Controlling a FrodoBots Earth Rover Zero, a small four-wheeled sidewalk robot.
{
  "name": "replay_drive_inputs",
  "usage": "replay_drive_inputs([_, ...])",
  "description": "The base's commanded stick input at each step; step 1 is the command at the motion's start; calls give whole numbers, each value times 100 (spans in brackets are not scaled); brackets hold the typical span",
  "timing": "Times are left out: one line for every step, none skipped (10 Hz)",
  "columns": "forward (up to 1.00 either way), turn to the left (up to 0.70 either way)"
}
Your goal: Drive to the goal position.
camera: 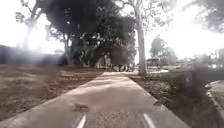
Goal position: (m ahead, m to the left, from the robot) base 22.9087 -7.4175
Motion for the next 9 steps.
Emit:
replay_drive_inputs([70,0])
replay_drive_inputs([70,0])
replay_drive_inputs([70,0])
replay_drive_inputs([70,-4])
replay_drive_inputs([70,-15])
replay_drive_inputs([70,-27])
replay_drive_inputs([70,-16])
replay_drive_inputs([70,-4])
replay_drive_inputs([70,0])
